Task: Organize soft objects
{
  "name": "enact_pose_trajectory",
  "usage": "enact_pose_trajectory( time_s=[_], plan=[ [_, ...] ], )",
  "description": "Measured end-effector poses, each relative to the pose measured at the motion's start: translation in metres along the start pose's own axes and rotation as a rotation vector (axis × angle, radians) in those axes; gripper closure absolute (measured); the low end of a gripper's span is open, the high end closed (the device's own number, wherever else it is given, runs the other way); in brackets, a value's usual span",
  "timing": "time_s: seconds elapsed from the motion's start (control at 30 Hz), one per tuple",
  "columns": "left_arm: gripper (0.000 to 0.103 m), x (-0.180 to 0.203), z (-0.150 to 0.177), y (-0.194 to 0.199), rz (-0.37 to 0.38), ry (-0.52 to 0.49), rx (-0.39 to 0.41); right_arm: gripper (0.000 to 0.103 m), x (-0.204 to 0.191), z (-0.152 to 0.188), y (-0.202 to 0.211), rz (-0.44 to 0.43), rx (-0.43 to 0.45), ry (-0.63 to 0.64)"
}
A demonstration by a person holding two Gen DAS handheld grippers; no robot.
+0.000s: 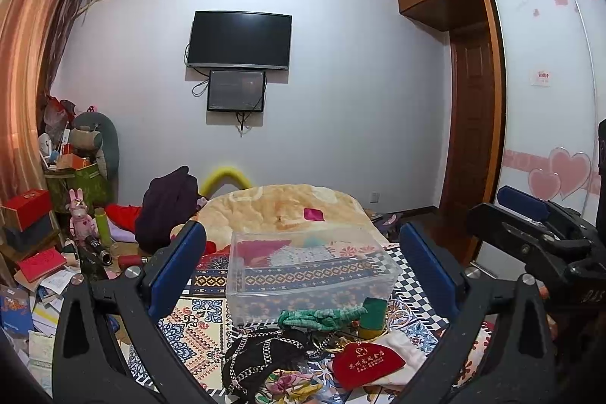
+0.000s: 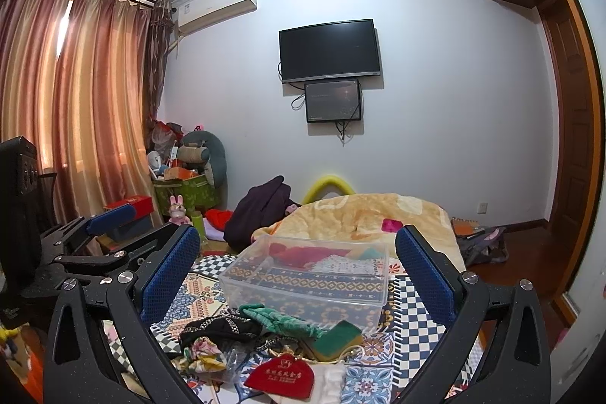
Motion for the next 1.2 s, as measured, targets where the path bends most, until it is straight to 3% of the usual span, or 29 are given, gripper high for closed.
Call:
enact_pose_trajectory(
  time_s=[1.2],
  plan=[
    [0.0,-0.0008,-0.0022,0.001,0.002,0.015,-0.002,0.0,-0.0011,0.0001,0.0,-0.002,0.002,-0.004]
  ],
)
Point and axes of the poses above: each gripper's, at about its wrist camera, not at the fingertips, and y roughly against the way its jaws point, x to its right, z to its underside, the point moved 9 cm from there along -y, roughly the way its jaws point, and after that the axes turned 9 degrees about y, right-handed, at the moved point
